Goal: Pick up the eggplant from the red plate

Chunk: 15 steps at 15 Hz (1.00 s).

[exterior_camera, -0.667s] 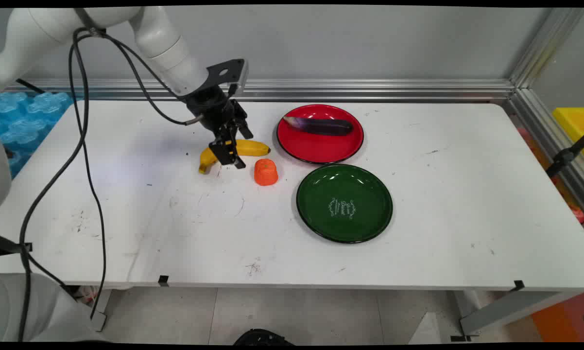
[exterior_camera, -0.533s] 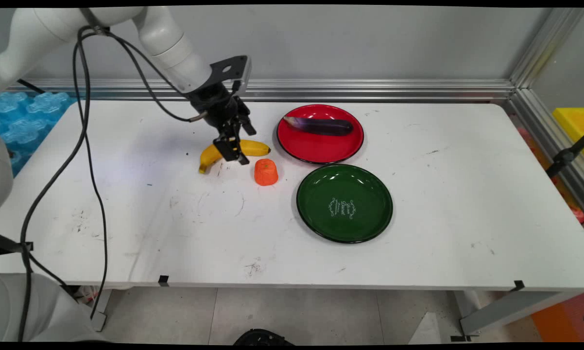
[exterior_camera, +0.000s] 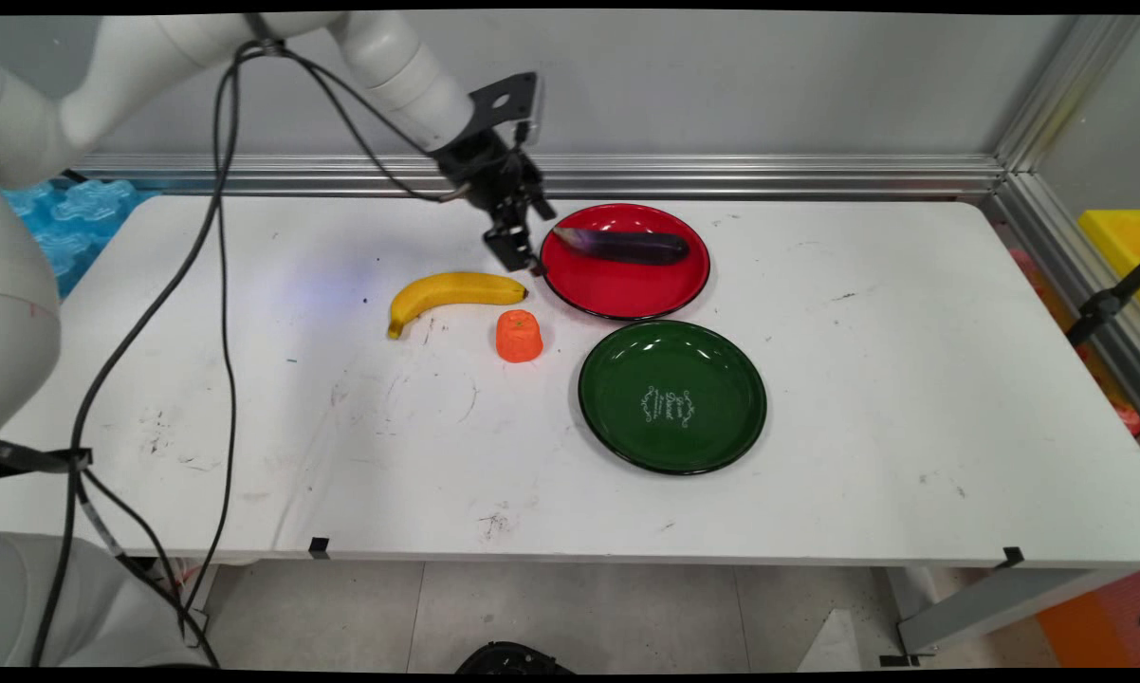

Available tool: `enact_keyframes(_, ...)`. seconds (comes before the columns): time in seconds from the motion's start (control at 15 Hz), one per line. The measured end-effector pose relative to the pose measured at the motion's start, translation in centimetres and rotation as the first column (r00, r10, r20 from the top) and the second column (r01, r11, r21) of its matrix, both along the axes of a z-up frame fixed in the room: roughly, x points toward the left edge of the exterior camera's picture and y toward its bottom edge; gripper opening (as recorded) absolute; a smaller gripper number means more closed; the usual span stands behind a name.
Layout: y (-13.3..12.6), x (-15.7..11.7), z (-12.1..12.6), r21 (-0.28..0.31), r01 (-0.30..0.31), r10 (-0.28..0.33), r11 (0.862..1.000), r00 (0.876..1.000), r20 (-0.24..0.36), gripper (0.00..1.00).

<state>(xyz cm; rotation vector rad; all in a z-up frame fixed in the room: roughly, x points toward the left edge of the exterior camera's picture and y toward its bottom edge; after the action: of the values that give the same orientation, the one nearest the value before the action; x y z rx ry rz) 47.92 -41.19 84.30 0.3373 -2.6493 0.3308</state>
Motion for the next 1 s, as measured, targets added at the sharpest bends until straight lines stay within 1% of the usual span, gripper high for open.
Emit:
enact_keyframes(0.2, -2.8, -1.4, -0.8, -0.039, 0.008, -0.009, 0.999, 0.999, -0.032, 1.0)
enact_keyframes(0.4, -4.8, -2.3, -1.9, -0.056, 0.011, -0.014, 0.998, 0.999, -0.053, 1.0)
enact_keyframes(0.73, -7.6, -3.5, -4.7, -0.062, 0.019, -0.024, 0.998, 0.997, -0.077, 1.0)
enact_keyframes(1.0, -9.5, -4.2, -6.2, -0.066, 0.017, -0.023, 0.998, 0.995, -0.097, 1.0)
